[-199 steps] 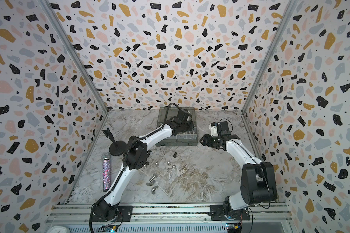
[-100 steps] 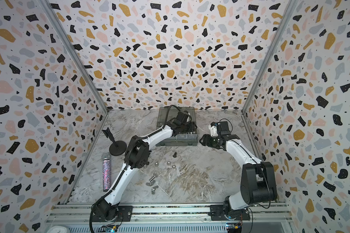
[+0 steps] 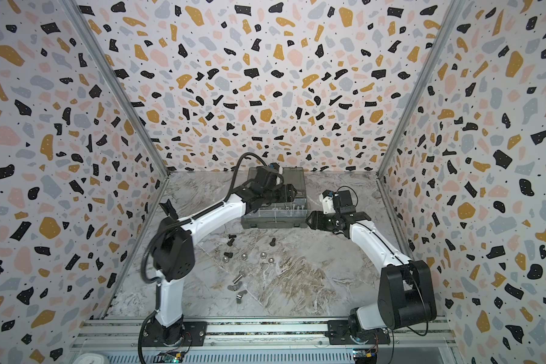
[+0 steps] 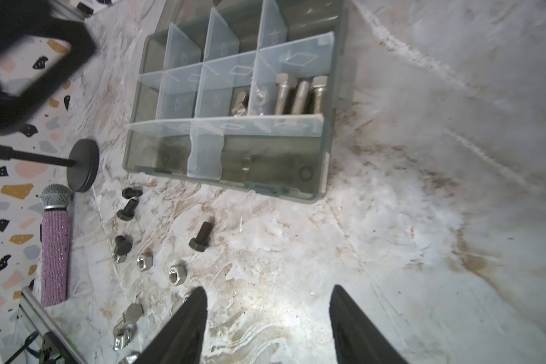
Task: Sort the screws and nuts into containers
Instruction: Place the screw into the container, then pick up the screw from the bottom-center of the table.
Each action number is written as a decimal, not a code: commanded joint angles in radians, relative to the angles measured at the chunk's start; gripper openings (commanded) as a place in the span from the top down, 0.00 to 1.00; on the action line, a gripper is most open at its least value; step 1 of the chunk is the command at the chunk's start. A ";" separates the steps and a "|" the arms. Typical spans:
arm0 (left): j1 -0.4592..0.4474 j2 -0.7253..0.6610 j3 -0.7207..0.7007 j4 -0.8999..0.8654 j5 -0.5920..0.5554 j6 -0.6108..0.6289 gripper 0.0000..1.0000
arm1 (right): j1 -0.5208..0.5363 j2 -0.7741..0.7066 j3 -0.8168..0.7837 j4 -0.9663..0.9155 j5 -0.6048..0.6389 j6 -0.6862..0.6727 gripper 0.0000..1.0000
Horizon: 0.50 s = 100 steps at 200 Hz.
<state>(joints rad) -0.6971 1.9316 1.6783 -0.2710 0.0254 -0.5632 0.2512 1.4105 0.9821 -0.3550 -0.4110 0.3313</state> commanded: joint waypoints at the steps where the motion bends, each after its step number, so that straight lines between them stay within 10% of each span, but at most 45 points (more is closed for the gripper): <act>1: -0.010 -0.182 -0.221 -0.023 -0.137 0.035 0.17 | 0.064 -0.071 -0.034 -0.025 0.017 0.007 0.37; 54: -0.027 -0.583 -0.810 -0.020 -0.219 -0.031 0.30 | 0.246 -0.179 -0.124 -0.046 0.042 0.068 0.36; 100: -0.075 -0.696 -1.043 0.043 -0.230 -0.098 0.31 | 0.342 -0.264 -0.168 -0.098 0.088 0.110 0.36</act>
<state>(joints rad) -0.7456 1.2724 0.6945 -0.2932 -0.1699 -0.6144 0.5533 1.1984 0.8185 -0.3969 -0.3687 0.4065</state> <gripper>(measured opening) 0.692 0.641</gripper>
